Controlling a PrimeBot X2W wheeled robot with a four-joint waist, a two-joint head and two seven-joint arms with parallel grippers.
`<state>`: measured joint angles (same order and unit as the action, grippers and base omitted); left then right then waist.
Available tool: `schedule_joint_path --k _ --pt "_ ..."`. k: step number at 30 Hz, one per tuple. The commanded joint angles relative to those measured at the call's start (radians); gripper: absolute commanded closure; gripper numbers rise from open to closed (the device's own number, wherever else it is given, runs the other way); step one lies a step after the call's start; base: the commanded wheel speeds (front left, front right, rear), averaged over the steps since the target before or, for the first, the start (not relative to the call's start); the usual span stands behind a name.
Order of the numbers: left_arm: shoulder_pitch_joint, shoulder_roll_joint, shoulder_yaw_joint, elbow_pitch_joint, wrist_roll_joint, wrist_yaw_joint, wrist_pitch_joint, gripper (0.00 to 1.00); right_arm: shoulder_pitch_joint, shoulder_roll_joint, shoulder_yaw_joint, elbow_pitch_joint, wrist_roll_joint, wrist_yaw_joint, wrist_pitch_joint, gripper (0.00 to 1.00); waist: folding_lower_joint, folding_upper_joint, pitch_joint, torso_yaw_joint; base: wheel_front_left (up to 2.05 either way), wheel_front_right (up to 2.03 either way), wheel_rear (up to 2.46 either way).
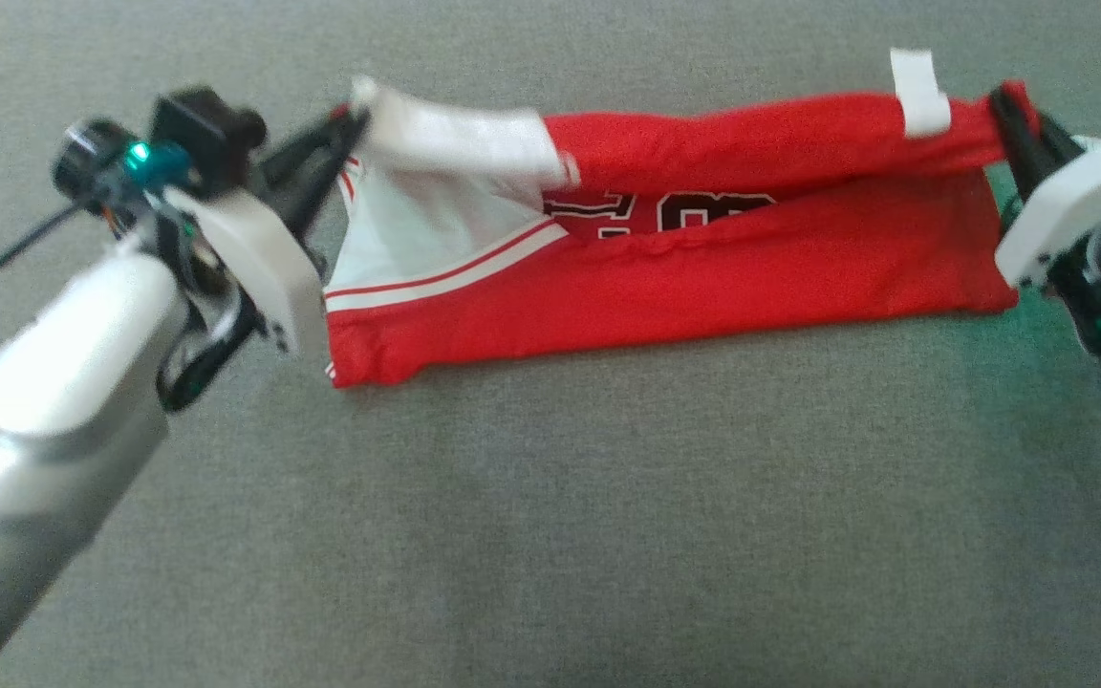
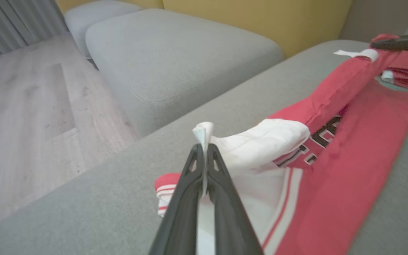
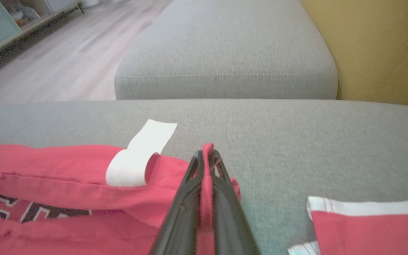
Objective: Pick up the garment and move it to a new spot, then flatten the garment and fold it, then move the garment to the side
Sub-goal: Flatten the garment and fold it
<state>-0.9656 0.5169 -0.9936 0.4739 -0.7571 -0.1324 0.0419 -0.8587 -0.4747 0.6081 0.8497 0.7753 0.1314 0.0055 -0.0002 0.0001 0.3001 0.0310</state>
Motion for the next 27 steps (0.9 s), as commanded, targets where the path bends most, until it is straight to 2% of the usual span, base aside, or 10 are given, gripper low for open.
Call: schedule_joint_path --k 1,6,10,15,27 --pt "-0.028 0.046 0.035 -0.028 -0.008 0.002 0.006 1.00 0.016 -0.023 0.010 -0.026 0.006 -0.001 0.001 1.00 0.0002 -0.0001 -0.009 0.007 0.00 0.00 0.00" --pt "0.021 0.107 -0.010 -0.148 -0.065 0.002 0.117 1.00 0.057 -0.082 0.068 -0.043 0.043 -0.001 0.053 1.00 0.0002 -0.0001 -0.032 0.015 0.00 0.00 0.00" --pt "0.034 0.154 -0.025 -0.194 -0.065 0.017 0.173 1.00 0.067 -0.107 0.099 -0.055 0.068 -0.001 0.092 1.00 0.0002 -0.0001 -0.044 0.012 0.00 0.00 0.00" --pt "0.049 0.177 -0.033 -0.239 -0.082 0.036 0.222 1.00 0.076 -0.131 0.133 -0.071 0.088 -0.001 0.130 1.00 0.0002 -0.0001 -0.058 0.012 0.00 0.00 0.00" --pt "0.088 0.194 -0.081 -0.277 -0.127 0.038 0.337 1.00 0.083 -0.158 0.204 -0.094 0.129 -0.001 0.224 1.00 0.0002 -0.0001 -0.046 0.000 0.00 0.00 0.00"
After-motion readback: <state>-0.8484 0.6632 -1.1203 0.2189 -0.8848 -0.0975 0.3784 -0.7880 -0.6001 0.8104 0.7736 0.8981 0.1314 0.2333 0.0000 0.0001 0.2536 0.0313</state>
